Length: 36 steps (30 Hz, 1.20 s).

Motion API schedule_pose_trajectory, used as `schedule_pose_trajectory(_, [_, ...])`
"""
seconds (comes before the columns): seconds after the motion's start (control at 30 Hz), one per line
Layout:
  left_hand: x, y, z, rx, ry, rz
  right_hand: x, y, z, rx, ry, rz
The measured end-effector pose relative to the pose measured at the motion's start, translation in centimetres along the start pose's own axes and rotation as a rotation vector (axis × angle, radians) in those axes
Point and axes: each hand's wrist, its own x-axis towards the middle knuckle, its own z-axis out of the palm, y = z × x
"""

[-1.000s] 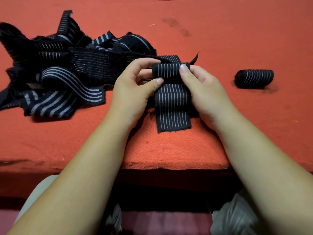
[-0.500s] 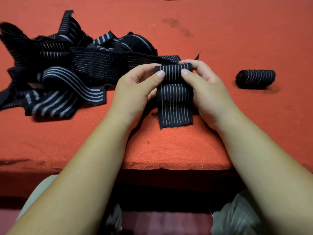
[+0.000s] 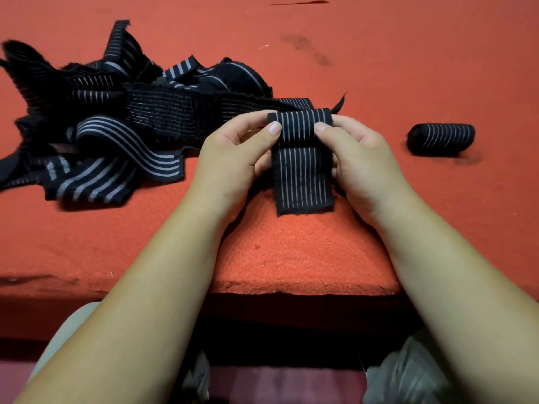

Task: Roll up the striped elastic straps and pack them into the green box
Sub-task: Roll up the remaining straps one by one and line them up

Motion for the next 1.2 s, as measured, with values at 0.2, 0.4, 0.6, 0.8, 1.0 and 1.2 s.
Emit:
schedule_pose_trajectory(0.2, [-0.3, 0.3, 0.1, -0.011, -0.013, 0.002, -0.3, 0.1, -0.2, -0.056, -0.015, -0.093])
schedule_pose_trajectory(0.4, [-0.3, 0.1, -0.2, 0.098, 0.039, 0.040, -0.5, 0.2, -0.2, -0.112, -0.072, -0.095])
schedule_pose_trajectory(0.6, [-0.4, 0.3, -0.1, 0.172, 0.047, 0.099, -0.8, -0.4, -0.2, -0.285, -0.015, -0.148])
schedule_pose_trajectory(0.8, [-0.8, 0.5, 0.5, 0.304, 0.002, 0.092, -0.7, 0.0, -0.8, -0.323, 0.018, -0.131])
schedule_pose_trajectory(1.0, [-1.6, 1.1, 1.5, 0.310, -0.059, 0.057, -1.2, -0.5, -1.3, -0.234, 0.010, -0.187])
schedule_pose_trajectory(1.2, [-2.2, 1.5, 2.3, 0.214, -0.173, 0.005, -2.1, -1.0, -2.5, -0.141, -0.046, -0.168])
